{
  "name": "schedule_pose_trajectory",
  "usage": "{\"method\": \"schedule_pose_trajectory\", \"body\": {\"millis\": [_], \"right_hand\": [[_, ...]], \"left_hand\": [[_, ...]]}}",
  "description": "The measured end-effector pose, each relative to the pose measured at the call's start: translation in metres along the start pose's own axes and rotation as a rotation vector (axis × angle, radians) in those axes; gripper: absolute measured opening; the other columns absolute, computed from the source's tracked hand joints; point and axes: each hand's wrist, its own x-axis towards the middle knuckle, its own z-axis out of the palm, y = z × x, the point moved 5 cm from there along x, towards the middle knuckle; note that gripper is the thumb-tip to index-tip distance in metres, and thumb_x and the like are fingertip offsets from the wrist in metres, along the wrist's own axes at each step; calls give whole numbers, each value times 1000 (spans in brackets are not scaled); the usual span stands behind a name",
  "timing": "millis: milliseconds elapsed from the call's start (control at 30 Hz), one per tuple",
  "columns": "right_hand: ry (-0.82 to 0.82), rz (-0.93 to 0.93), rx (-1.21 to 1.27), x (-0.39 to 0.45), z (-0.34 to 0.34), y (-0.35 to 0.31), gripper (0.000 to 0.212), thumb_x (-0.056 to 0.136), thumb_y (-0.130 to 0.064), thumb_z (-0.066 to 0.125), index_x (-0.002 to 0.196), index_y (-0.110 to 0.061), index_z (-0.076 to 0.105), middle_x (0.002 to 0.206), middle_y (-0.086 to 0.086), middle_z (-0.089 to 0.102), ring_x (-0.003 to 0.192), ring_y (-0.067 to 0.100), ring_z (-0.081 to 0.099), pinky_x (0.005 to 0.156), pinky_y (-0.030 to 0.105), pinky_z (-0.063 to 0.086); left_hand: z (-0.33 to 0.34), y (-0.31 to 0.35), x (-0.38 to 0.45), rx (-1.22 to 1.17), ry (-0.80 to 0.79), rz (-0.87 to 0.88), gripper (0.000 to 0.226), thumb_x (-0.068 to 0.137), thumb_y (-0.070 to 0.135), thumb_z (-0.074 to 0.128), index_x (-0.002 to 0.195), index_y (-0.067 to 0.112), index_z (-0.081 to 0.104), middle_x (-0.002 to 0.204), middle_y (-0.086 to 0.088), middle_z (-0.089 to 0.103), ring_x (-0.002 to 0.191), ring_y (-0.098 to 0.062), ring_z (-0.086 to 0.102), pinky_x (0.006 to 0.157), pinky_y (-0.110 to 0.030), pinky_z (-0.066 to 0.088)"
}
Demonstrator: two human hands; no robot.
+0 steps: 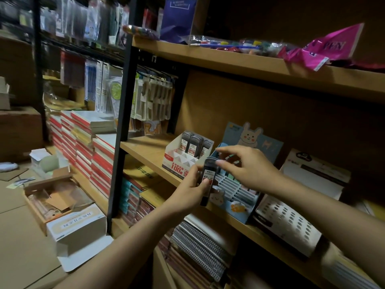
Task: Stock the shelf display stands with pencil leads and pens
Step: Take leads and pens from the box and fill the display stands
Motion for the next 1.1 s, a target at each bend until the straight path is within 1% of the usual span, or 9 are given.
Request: {"method": "schedule_pose_trajectory", "body": {"millis": [133,267,333,433,567,700,833,967,1100], "right_hand": [[-72,-16,45,16,10,-17,32,83,-43,71,113,-30,70,98,-16,70,82,-9,60,73,11,49],[-87,-15,29,35,9,-20,21,81,-37,75,101,-29,74,88,-16,69,76,-11,58,62,5,40],[-37,8,31,50,-1,-17,20,82,-33,75,101,-26,74,86,-16,67,76,-10,58,61,6,40],[102,83,72,78,-23,-7,19,83,-31,74,100,-24,72,83,-17,63,78,-7,58,60,8,42],[264,131,82,105,-29,6,17,83,-28,74,100,-23,72,79,-16,59,75,-8,53,57,8,37],[255,109,-12,119,-8,14,18,85,-25,73,101,-18,72,81,-14,58,70,-9,47,55,9,33],[209,110,-97,127,9,21,23,84,-26,75,104,-16,72,96,-3,69,72,1,52,55,9,33],[173,91,-126,133,23,22,30,81,-24,78,108,-15,68,104,4,69,88,13,59,71,24,50],[123,149,-153,137,36,28,29,79,-25,79,103,-15,65,100,4,67,86,16,63,72,31,57]], "left_hand": [[-3,8,2,47,-16,24,25,101,11,42,117,30,49,113,-1,62,96,-6,67,70,-17,54],[-13,14,3,174,53,46,20,100,17,47,116,29,48,118,1,59,99,-3,64,73,-16,54],[-27,20,4,464,198,96,25,97,28,52,121,27,46,128,2,50,109,-5,57,84,-21,53],[-46,30,3,814,362,190,49,95,37,53,139,18,39,145,3,31,134,-10,31,109,-25,32],[-54,28,8,1056,242,188,63,96,48,46,151,30,20,160,9,10,146,-10,7,121,-40,16],[-56,13,17,1173,161,144,66,96,55,40,152,37,11,162,9,-2,147,-10,-11,122,-41,3],[-60,-4,24,1252,141,107,65,95,59,36,151,39,10,162,9,-2,148,-15,-6,114,-34,-1],[-62,-8,26,1240,177,156,63,94,59,39,149,40,15,160,9,3,147,-21,10,117,-38,17],[-59,-12,25,1200,195,157,64,94,57,43,148,41,14,159,13,1,147,-20,14,114,-38,26]]}}
